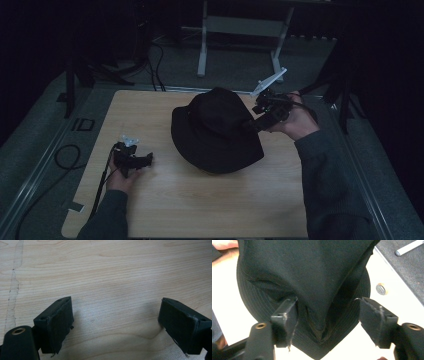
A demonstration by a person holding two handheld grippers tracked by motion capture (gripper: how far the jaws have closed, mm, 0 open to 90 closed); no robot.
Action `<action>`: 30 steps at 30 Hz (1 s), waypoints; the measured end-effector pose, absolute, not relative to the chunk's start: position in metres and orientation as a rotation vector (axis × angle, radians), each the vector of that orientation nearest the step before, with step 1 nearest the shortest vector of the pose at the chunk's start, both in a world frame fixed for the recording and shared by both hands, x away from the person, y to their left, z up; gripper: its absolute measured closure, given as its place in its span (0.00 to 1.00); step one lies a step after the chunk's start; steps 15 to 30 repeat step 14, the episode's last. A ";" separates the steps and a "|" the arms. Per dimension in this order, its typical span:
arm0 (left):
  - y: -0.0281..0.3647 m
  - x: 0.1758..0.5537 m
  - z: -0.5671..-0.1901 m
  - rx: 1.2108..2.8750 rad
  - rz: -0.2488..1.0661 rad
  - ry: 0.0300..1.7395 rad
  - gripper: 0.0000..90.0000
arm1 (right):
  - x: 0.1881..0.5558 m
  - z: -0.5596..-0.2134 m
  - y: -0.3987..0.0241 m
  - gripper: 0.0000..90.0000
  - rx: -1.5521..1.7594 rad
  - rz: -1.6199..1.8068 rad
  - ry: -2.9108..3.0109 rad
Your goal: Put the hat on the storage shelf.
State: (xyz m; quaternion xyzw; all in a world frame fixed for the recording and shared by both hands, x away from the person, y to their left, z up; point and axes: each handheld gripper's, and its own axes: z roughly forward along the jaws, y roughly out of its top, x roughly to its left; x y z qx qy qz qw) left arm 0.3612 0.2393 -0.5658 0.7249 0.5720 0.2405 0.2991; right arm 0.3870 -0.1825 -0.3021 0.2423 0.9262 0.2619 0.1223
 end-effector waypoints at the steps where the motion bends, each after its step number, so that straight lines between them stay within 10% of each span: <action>1: 0.239 0.361 -0.566 1.925 0.639 1.519 0.14 | 0.387 -0.303 -0.183 0.33 0.707 0.763 2.702; 30: 0.239 0.361 -0.566 1.925 0.639 1.519 0.14 | 0.387 -0.312 -0.191 0.28 0.739 0.740 2.725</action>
